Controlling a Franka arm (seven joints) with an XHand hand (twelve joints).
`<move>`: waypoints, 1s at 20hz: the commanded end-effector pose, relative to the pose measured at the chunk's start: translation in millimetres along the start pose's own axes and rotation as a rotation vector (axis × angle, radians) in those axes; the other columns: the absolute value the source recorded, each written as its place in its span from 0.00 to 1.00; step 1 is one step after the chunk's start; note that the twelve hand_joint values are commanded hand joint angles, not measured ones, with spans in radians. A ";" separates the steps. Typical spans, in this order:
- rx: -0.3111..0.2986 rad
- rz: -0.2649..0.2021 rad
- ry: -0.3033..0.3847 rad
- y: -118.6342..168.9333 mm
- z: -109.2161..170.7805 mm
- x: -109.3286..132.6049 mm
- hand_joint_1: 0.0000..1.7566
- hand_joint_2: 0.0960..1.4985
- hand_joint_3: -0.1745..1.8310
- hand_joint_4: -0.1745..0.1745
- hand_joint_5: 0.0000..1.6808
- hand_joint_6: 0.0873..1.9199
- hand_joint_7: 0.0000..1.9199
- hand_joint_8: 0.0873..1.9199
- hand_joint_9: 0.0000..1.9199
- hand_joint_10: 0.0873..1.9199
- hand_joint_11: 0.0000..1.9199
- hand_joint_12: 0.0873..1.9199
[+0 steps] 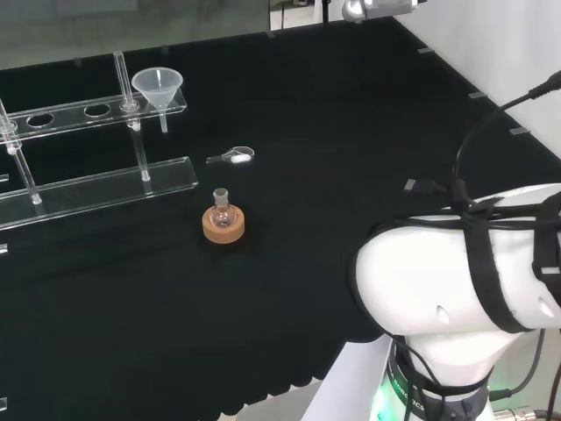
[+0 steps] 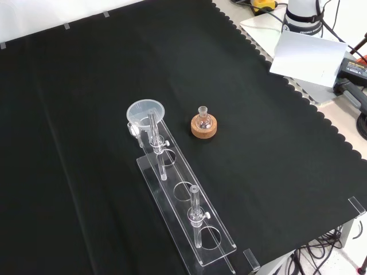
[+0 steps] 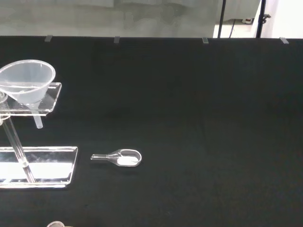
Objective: Pick up the funnel from the transparent funnel stand.
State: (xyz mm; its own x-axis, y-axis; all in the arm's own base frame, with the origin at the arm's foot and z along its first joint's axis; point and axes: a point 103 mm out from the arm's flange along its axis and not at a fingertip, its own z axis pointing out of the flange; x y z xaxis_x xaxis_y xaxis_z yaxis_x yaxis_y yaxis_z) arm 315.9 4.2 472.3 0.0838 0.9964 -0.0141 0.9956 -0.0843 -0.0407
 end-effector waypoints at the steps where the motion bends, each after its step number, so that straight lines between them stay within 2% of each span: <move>1: -0.035 0.026 -0.004 -2.2 -9.0 -1.4 0.00 0.86 0.16 0.58 0.10 0.00 0.00 0.07 0.05 0.32 0.06 0.69; 12: -0.002 0.066 -0.014 33.0 2.6 6.9 0.00 0.86 0.16 0.57 0.10 0.00 0.00 0.07 0.05 0.32 0.06 0.69; 16: 0.007 0.048 -0.020 52.0 5.6 19.5 0.00 0.86 0.16 0.57 0.10 0.00 0.00 0.07 0.05 0.32 0.06 0.69; 20: 0.025 0.011 -0.016 80.8 13.5 33.6 0.00 0.85 0.16 0.56 0.10 0.00 0.00 0.07 0.05 0.32 0.06 0.69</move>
State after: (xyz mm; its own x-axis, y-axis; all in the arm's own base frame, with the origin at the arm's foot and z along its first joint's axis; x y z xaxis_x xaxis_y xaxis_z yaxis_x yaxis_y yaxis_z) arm 359.0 12.9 462.3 0.1250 0.9916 -0.0332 0.9902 -0.1268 -0.0590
